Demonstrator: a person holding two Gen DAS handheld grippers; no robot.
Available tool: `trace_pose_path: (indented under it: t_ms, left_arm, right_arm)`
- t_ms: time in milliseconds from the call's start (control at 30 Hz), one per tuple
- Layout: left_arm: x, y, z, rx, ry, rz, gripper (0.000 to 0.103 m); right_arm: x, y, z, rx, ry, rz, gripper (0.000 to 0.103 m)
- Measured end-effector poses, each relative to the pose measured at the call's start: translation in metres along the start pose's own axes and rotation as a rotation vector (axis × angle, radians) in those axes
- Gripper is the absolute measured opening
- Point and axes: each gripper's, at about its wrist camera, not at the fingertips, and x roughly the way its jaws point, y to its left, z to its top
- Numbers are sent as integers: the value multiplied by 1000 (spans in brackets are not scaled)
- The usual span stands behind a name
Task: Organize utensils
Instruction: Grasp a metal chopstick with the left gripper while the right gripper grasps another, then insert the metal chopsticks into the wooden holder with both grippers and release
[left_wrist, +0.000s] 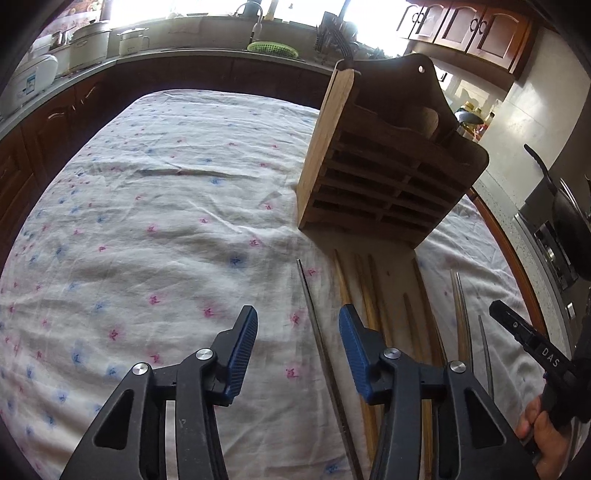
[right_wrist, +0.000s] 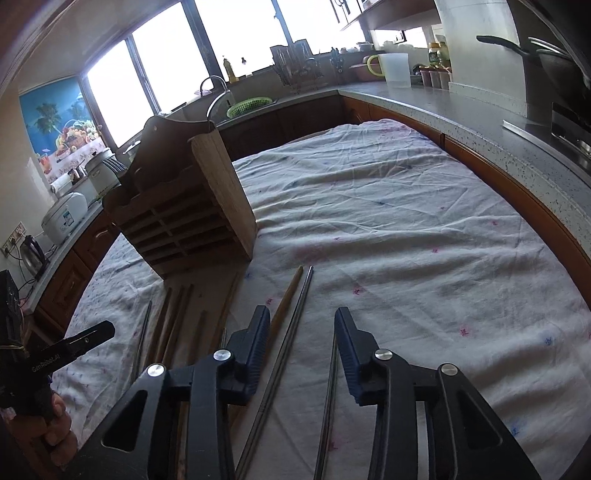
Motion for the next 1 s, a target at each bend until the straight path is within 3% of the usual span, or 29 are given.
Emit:
trace_pose_path:
  t_ms: [400, 500, 533, 767, 1000]
  left_arm:
    - [44, -14, 16, 77, 37, 62, 27]
    - [49, -23, 14, 134, 25, 105, 16]
    - [51, -26, 13, 152, 21, 117, 9]
    - [51, -25, 13, 149, 23, 81, 3]
    - [12, -16, 9, 111, -14, -16, 3]
  right_arm:
    - [54, 8, 17, -66, 127, -47, 17]
    - [59, 10, 20, -80, 134, -51, 17]
    - [60, 12, 21, -92, 137, -57, 17]
    - [63, 15, 23, -122, 143, -75, 8]
    - [30, 13, 23, -34, 75, 27, 4]
